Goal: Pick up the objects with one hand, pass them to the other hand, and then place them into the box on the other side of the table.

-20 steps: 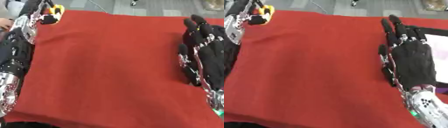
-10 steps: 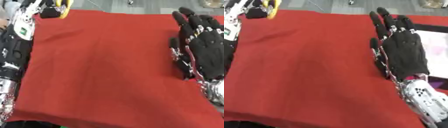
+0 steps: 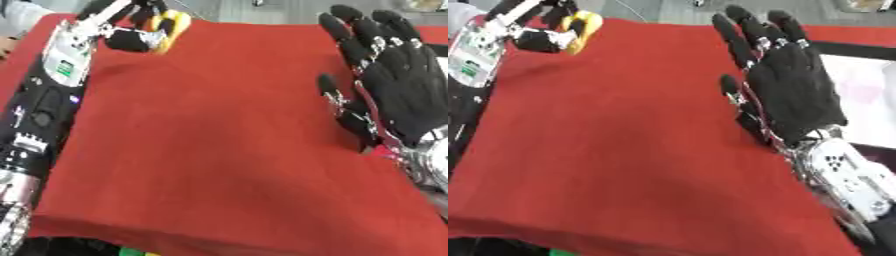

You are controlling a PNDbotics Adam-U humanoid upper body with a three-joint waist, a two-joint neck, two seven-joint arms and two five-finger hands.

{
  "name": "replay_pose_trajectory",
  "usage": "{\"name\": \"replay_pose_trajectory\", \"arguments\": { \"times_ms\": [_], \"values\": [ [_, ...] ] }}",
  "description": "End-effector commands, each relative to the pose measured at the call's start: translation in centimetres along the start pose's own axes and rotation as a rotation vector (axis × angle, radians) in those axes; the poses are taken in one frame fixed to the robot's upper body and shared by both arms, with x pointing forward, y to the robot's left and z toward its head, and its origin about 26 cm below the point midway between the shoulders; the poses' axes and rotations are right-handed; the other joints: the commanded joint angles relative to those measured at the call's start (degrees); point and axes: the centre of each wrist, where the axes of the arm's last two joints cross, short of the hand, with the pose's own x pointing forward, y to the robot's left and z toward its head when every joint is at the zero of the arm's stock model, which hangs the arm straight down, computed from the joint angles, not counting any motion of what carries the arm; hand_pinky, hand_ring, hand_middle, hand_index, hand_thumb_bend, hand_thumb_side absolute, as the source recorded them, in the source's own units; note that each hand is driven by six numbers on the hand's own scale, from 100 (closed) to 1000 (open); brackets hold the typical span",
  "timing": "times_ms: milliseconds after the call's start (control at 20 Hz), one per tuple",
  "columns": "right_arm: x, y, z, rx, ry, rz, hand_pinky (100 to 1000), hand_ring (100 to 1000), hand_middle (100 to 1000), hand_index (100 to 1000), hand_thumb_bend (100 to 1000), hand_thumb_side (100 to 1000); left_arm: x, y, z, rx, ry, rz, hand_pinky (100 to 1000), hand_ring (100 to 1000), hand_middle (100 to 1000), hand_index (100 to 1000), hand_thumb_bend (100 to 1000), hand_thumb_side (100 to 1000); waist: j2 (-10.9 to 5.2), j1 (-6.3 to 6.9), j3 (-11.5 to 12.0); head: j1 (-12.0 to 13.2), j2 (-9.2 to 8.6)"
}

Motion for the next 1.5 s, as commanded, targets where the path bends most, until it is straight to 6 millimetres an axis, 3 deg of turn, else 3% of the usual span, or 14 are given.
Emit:
{"name": "replay_pose_trajectory", "arguments": {
  "times_ms": [50,350,700,950,1500],
  "values": [
    [-0.5,-0.8,-0.4,-0.025,-0.049,0.005,868,625,879,938,368,100,2.0,0.2,-2.3,-0.054,-0.131,0.000,571,200,100,182,100,313,-1.68,0.03,0.09,-0.40,0.32],
    [-0.3,-1.1,-0.9,-0.035,-0.115,-0.034,860,628,866,926,375,100,3.9,-2.1,-5.6,-0.148,-0.246,0.081,570,199,100,181,100,313,-1.86,-0.26,0.36,-1.34,0.32],
    [0.4,-1.0,-0.9,-0.019,-0.154,-0.086,844,650,867,929,305,100,6.2,-3.2,-8.1,-0.207,-0.350,0.136,571,198,100,180,100,320,-1.88,-0.57,0.71,-2.41,0.32],
    [1.1,-0.8,-0.8,-0.010,-0.168,-0.121,814,677,865,930,235,100,7.2,-2.9,-8.6,-0.243,-0.397,0.164,573,199,100,180,100,321,-1.81,-0.62,0.90,-3.52,0.32],
    [1.4,-0.7,-0.7,0.000,-0.171,-0.150,796,695,864,931,196,100,8.1,-1.9,-8.3,-0.293,-0.454,0.172,578,202,100,181,100,312,-1.79,-0.55,0.88,-4.78,0.32]
  ]
}}
